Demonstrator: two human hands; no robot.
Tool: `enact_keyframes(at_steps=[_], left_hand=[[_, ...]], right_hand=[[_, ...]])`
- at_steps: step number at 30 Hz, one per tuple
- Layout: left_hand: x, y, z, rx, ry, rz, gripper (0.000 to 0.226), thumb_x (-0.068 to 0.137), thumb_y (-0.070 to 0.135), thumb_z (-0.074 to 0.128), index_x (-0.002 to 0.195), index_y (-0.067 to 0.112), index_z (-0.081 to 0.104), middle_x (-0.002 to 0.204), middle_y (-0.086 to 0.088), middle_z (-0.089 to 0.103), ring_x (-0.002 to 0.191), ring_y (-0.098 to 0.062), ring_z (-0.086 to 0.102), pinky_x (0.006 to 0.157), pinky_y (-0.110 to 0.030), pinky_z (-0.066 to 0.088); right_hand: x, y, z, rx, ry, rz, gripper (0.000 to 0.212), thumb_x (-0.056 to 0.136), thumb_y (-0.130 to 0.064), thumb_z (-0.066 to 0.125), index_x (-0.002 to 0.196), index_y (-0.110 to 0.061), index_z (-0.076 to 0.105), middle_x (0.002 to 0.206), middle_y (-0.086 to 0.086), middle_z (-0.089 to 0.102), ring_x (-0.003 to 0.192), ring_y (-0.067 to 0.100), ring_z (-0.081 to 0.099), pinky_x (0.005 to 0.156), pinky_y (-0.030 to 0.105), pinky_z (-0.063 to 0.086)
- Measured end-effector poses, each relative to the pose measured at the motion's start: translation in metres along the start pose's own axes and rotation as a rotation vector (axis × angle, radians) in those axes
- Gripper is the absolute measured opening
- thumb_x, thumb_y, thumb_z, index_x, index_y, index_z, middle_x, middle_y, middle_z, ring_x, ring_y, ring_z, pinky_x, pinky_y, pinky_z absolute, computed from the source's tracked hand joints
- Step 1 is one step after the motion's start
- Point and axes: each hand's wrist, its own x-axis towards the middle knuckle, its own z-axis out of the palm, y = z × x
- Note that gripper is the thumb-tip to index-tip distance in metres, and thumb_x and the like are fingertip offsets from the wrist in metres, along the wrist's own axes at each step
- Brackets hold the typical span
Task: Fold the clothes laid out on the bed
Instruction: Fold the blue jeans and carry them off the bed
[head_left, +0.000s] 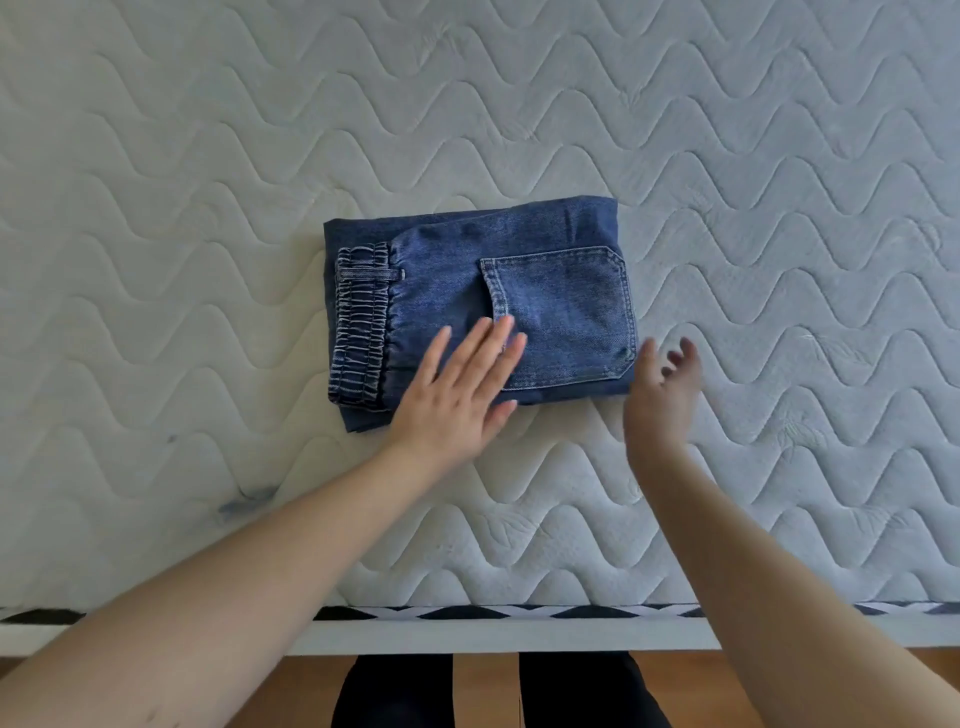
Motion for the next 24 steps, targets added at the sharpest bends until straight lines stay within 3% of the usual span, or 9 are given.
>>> enact_keyframes(at_steps=[3,8,14,19,22,24], left_hand=[[0.018,0.025,0.013,0.075,-0.052,0.086,0.061,0.104,0.043,0.026,0.156,0.013,0.016,0.163,-0.003,0.015,0.150,-0.018,0.016,0.120,-0.045,0.023],[0.014,0.016,0.030,0.161,-0.213,0.078,0.063,0.104,0.045,0.026,0.157,0.019,0.005,0.164,0.000,0.007,0.150,-0.017,0.012,0.119,-0.047,0.022],[0.013,-0.012,0.018,0.063,-0.282,0.038,0.066,0.101,0.056,0.016,0.156,0.020,0.018,0.163,0.001,0.016,0.149,-0.017,0.020,0.121,-0.046,0.017],[0.025,-0.090,-0.005,0.068,-0.325,-0.075,0.059,0.102,0.055,0.013,0.154,0.030,0.021,0.163,-0.004,0.017,0.149,-0.023,0.019,0.120,-0.052,0.013],[0.022,-0.113,-0.008,0.093,-0.310,-0.194,0.057,0.102,0.053,0.012,0.155,0.033,0.017,0.164,-0.004,0.011,0.150,-0.025,0.016,0.119,-0.054,0.013],[0.021,-0.115,-0.006,0.014,-0.286,-0.439,0.057,0.102,0.053,0.007,0.156,0.036,0.006,0.165,-0.002,0.000,0.150,-0.026,0.009,0.118,-0.054,0.011]], right_hand=[[0.003,-0.006,0.024,-0.375,-0.003,-0.292,0.061,0.100,-0.046,0.041,0.152,-0.018,0.026,0.156,0.007,0.030,0.143,0.023,0.027,0.116,0.041,0.018],[0.018,0.009,0.035,-0.738,-0.159,-0.571,0.065,0.100,-0.048,0.036,0.156,-0.024,0.015,0.163,0.001,0.016,0.146,0.020,0.023,0.120,0.039,0.012],[0.040,0.005,0.030,-0.676,-0.251,-0.503,0.071,0.098,-0.056,0.031,0.156,-0.023,0.009,0.161,0.004,0.021,0.145,0.023,0.024,0.120,0.041,0.014],[0.061,-0.026,0.038,-0.539,-0.258,-0.420,0.078,0.095,-0.063,0.031,0.155,-0.027,-0.003,0.162,0.006,0.015,0.145,0.030,0.023,0.116,0.053,0.021],[0.068,-0.050,0.059,-0.604,-0.249,-0.590,0.074,0.094,-0.064,0.026,0.154,-0.034,-0.006,0.164,0.000,0.002,0.148,0.029,0.017,0.118,0.049,0.014],[0.071,-0.060,0.074,-0.754,-0.303,-0.774,0.067,0.097,-0.063,0.020,0.153,-0.037,-0.005,0.164,-0.005,-0.008,0.151,0.024,0.004,0.120,0.046,0.004]])
